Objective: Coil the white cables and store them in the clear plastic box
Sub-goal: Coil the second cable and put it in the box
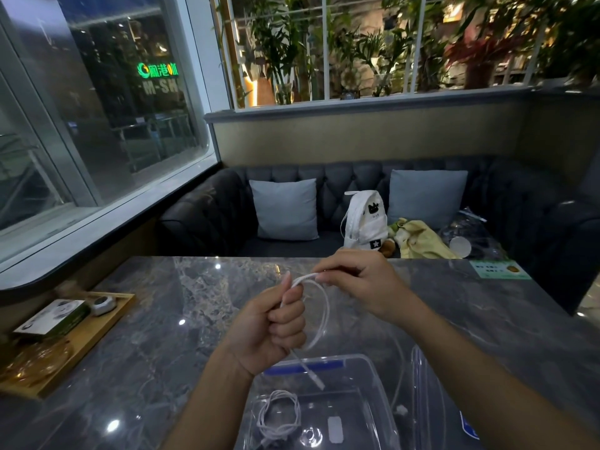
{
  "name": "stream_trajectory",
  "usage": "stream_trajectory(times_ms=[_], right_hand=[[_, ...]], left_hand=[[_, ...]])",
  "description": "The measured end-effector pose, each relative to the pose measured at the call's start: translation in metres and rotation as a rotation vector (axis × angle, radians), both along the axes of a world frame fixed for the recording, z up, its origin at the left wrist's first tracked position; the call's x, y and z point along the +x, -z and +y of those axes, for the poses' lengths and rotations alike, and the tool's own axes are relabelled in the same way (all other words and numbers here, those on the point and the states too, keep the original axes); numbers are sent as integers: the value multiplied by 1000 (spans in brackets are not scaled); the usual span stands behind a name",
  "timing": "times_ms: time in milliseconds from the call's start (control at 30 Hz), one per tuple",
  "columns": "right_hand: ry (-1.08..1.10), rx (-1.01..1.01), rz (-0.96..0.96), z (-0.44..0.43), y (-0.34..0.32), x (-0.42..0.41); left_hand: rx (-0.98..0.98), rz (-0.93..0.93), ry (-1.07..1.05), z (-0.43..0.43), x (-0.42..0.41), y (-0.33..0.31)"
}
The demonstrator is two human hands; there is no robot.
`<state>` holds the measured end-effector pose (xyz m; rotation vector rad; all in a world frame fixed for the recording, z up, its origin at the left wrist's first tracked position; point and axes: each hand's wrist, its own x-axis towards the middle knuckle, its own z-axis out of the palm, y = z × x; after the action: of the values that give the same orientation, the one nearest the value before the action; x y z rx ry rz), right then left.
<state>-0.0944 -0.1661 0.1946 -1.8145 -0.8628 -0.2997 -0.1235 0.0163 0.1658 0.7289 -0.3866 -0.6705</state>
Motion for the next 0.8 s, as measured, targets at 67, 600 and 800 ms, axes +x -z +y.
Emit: stream_trajectory(times_ms=[67, 600, 800], right_hand=[[16, 66, 88, -6, 4, 7], [290, -980, -46, -28, 66, 25], [207, -1240, -212, -20, 50, 4]], left_hand=[[-72, 22, -10, 4, 1, -1], [-330, 130, -280, 18, 24, 5], [-130, 180, -523, 19, 30, 19]])
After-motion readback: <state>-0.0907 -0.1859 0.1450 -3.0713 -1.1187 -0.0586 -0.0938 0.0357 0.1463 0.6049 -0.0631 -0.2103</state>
